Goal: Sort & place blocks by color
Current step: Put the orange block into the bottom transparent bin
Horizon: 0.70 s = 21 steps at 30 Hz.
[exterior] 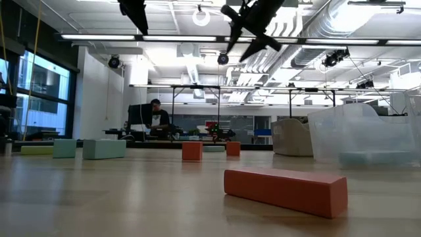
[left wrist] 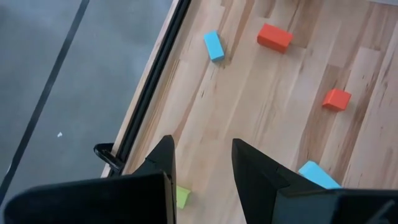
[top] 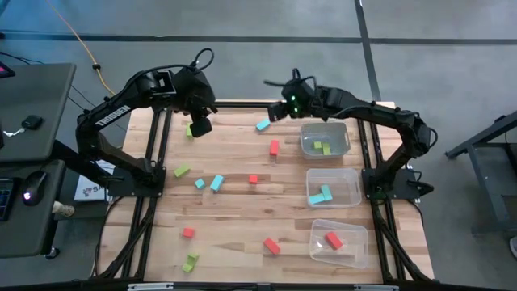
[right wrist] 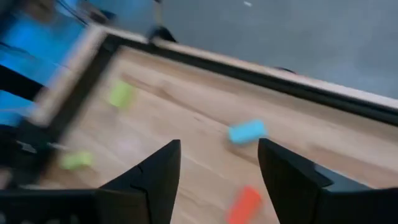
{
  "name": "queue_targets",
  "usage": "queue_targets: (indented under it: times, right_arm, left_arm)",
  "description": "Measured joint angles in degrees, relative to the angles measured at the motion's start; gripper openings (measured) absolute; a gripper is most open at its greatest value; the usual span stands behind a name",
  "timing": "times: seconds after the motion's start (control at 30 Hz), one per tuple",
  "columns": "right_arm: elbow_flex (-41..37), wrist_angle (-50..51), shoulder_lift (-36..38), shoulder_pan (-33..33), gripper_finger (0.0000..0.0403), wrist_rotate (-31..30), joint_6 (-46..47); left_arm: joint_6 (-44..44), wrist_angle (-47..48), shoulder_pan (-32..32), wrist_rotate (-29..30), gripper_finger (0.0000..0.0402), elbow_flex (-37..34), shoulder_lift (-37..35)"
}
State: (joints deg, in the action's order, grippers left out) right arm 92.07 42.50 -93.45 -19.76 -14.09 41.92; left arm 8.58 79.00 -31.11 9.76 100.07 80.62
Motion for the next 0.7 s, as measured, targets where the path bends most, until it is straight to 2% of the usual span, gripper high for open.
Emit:
queue_targets:
  times: [0.17, 0.43, 0.7]
  right_arm:
    - [0.0, -7.4, 0.0, -2.0, 0.0206, 5.1, -1.0]
    - [-0.1, -7.5, -1.6, -1.8, 0.0206, 6.2, 1.9]
    - [-0.1, -6.2, -8.0, -1.5, 0.0206, 12.8, 5.4]
  left_arm:
    - [0.1, -0.7, 0.0, 0.0, 0.0085, 0.0, 0.0]
    - [0.1, -1.4, 0.0, 0.0, 0.0085, 0.0, 0.0]
    - [0.1, -2.5, 0.0, 0.1, 0.0085, 0.0, 0.0]
